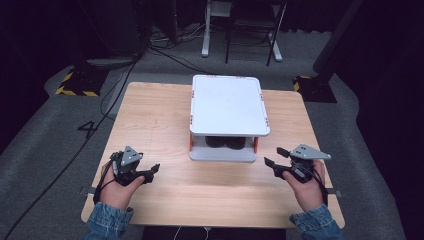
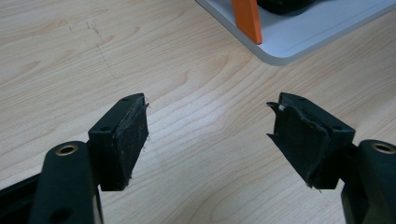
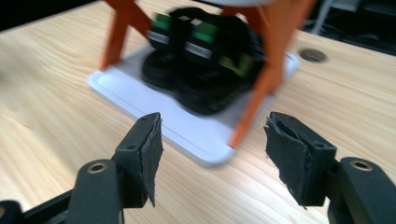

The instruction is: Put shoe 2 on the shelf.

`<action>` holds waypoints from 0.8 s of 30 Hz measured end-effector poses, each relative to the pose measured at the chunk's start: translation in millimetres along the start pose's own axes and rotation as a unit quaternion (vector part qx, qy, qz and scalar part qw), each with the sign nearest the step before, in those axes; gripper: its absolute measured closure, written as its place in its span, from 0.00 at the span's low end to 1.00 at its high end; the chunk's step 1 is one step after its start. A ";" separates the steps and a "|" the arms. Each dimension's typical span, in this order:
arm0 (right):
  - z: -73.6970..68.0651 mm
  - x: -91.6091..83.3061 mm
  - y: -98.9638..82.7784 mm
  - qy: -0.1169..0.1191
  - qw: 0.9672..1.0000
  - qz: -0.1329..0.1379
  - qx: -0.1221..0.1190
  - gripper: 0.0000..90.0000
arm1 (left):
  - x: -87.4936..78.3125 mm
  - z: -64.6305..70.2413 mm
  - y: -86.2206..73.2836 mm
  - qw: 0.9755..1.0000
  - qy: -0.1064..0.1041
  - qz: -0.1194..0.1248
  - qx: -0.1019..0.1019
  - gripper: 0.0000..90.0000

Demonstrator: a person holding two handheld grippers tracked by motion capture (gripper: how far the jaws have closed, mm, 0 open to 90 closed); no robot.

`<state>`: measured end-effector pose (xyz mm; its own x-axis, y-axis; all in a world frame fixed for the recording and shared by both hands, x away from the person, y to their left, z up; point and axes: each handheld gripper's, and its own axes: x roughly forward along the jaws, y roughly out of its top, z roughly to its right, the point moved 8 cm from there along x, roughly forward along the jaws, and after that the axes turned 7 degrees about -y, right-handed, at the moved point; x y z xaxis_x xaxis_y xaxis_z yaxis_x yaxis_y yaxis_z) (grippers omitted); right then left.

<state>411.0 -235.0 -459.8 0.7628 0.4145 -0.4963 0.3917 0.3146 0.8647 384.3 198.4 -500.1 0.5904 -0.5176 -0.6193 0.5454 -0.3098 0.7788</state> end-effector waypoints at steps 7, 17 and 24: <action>34.0 -8.3 -20.1 -0.035 0.998 -0.045 0.020 0.37 | -7.0 -10.9 -6.5 1.000 0.019 -0.011 0.001 0.30; 71.9 3.3 -43.7 -0.064 0.994 -0.081 0.042 0.32 | -13.5 -31.0 -22.3 0.999 0.035 -0.026 -0.017 0.27; 91.5 15.9 -72.9 -0.087 0.987 -0.121 0.057 0.25 | -6.1 -41.4 -35.3 0.997 0.041 -0.057 -0.019 0.23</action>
<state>441.7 -329.5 -523.6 0.7126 0.1828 -0.6773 0.6212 0.2843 0.7303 386.0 245.6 -528.0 0.5696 -0.4133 -0.7104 0.6329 -0.3309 0.7000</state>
